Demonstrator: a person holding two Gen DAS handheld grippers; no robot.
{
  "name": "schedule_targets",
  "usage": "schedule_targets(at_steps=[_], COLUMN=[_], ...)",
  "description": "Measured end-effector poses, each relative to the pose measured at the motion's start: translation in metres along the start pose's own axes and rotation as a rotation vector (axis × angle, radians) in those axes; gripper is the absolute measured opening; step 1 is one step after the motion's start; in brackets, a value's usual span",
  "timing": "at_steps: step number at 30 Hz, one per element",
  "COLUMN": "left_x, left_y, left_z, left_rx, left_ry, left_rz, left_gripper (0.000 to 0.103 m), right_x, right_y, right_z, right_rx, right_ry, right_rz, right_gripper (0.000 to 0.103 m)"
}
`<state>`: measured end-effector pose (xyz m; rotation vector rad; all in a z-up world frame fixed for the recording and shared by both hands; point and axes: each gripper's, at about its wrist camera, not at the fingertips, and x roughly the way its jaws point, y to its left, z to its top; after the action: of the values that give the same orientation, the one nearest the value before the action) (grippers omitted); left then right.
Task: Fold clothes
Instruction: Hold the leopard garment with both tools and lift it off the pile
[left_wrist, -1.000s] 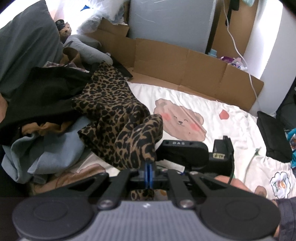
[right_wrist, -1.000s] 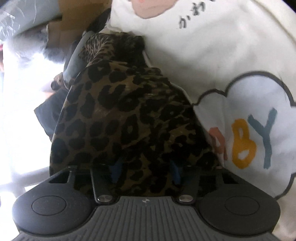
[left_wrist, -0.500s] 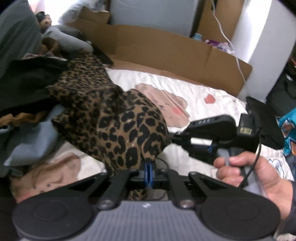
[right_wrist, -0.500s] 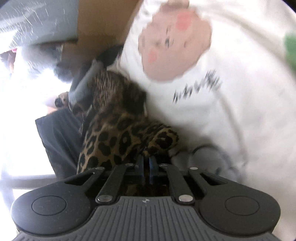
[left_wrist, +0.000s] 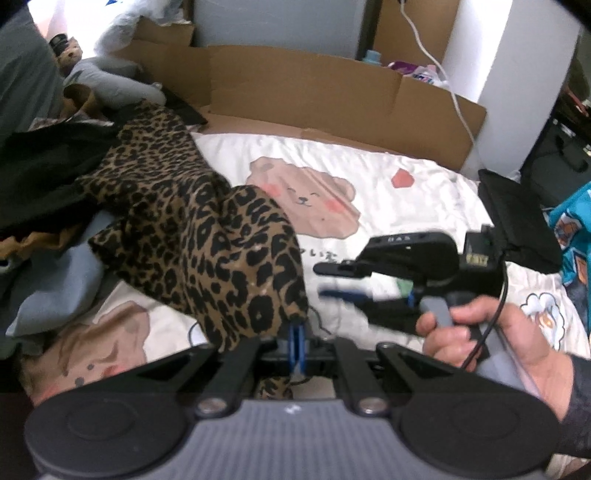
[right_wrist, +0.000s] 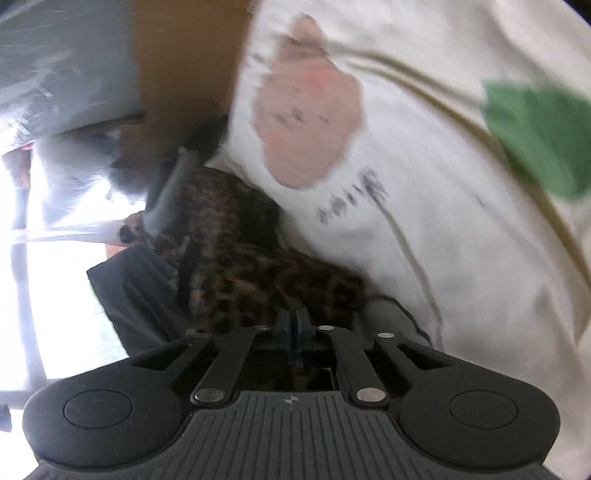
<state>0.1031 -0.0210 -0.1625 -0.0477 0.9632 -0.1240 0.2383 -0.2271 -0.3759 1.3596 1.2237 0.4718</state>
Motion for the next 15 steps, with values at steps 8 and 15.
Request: schedule_targets(at_steps=[8, 15], left_x=[0.0, 0.002], left_y=[0.009, 0.017], left_z=[-0.003, -0.005], left_rx=[-0.02, -0.049], left_ry=[0.006, 0.015], left_rz=[0.017, 0.006], left_gripper=[0.002, 0.002], right_x=[0.04, 0.067], right_y=[-0.023, -0.018], right_z=[-0.012, -0.014], right_rx=[0.104, 0.135], right_ry=[0.042, 0.05], right_rz=[0.028, 0.051], right_gripper=[0.073, 0.073])
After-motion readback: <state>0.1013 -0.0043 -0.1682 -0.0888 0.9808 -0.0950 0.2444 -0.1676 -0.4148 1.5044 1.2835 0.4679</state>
